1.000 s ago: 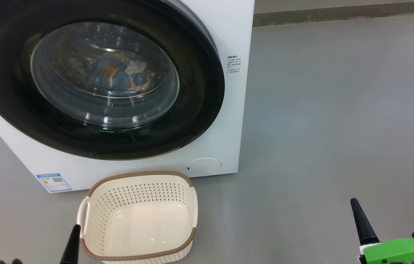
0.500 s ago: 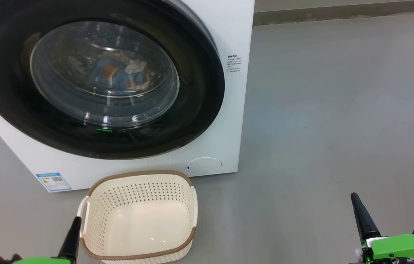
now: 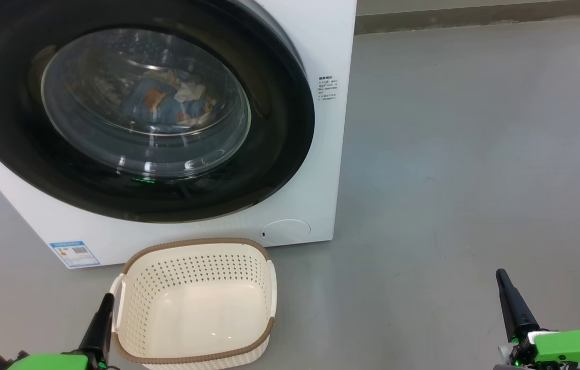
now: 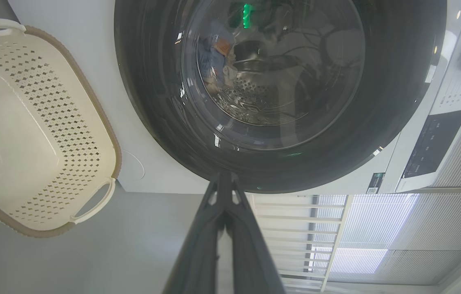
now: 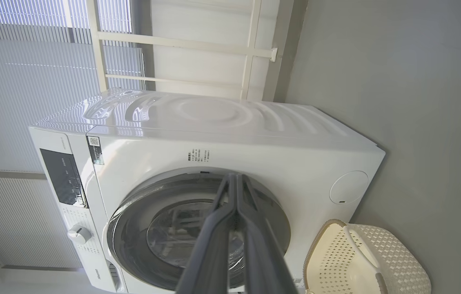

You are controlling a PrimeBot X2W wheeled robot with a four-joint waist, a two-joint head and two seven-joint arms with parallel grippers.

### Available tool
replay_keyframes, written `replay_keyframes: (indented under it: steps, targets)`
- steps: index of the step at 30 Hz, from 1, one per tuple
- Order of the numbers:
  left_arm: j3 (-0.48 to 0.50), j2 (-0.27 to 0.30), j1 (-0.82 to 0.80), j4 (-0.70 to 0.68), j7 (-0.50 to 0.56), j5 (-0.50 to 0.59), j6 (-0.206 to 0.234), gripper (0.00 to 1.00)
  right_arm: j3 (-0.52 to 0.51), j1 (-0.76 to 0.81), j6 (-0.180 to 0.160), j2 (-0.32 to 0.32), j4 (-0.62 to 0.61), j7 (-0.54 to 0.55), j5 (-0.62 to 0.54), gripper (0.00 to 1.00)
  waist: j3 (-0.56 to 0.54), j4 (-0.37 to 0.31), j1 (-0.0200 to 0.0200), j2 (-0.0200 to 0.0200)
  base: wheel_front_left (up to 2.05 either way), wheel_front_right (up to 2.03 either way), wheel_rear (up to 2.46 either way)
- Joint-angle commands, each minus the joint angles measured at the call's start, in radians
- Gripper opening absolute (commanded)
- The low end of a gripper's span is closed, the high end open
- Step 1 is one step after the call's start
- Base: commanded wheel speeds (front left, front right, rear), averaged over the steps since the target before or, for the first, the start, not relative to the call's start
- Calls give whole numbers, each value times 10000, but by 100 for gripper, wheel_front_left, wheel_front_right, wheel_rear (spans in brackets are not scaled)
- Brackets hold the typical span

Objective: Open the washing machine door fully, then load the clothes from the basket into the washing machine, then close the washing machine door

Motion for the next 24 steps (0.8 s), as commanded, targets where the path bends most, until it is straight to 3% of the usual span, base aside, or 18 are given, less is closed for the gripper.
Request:
replay_keyframes:
  steps: [1, 5, 24]
  targets:
    - [356, 86, -524, -178, 105, -272, -28, 0, 200, -563, -11, -74, -265, 127, 366, 0, 3, 0, 0, 0, 0, 0, 0]
    - [404, 68, -602, -170, 222, -668, -29, 0, 179, -600, -13, -74, -267, 244, 846, 0, 12, 0, -1, 0, 0, 0, 0]
    - [405, 67, -602, -170, 222, -668, -29, 0, 180, -600, -13, -74, -267, 243, 847, 0, 12, 0, -1, 0, 0, 0, 0]
